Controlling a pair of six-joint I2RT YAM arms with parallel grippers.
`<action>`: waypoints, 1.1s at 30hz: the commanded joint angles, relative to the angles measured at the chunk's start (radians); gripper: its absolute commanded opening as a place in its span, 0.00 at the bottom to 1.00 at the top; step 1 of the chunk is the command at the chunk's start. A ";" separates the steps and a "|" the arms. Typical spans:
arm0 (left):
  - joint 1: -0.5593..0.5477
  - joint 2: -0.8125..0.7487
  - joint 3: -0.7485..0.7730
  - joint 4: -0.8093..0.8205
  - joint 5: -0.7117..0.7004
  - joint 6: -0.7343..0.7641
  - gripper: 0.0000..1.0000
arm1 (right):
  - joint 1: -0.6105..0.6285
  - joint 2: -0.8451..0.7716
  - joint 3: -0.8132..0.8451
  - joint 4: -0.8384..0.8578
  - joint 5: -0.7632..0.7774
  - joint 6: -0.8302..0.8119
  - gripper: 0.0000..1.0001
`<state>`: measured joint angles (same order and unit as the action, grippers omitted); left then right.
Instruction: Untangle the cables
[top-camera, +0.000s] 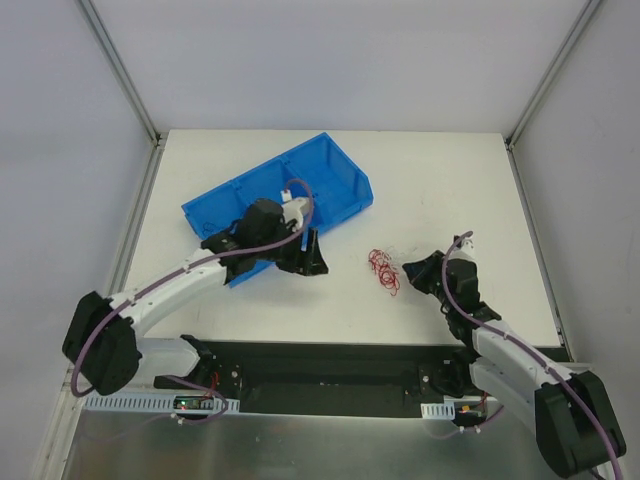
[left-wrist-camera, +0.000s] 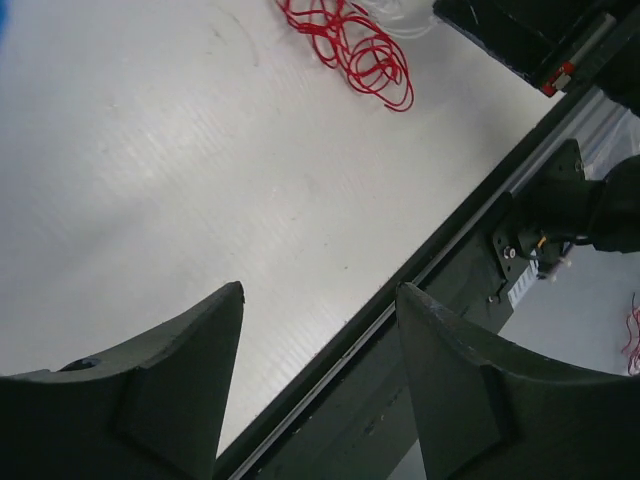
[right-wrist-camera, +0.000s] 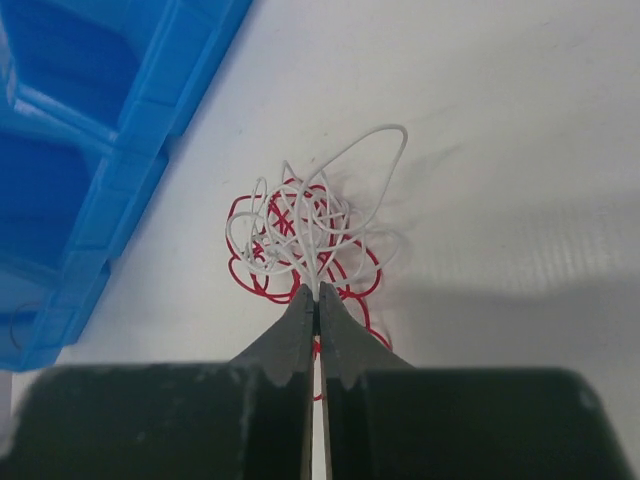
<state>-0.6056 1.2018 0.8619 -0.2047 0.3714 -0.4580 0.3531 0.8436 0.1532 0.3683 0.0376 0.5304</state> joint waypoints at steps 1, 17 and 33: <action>-0.123 0.114 0.044 0.159 0.003 -0.025 0.59 | -0.003 0.070 0.052 0.171 -0.212 -0.081 0.01; -0.221 0.401 0.153 0.202 -0.082 -0.070 0.58 | 0.084 0.200 0.074 0.373 -0.361 -0.116 0.01; -0.278 0.498 0.149 0.169 -0.103 -0.085 0.35 | 0.084 0.186 0.075 0.331 -0.315 -0.113 0.01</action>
<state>-0.8772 1.6966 0.9981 -0.0338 0.2810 -0.5373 0.4328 1.0439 0.1909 0.6773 -0.2943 0.4324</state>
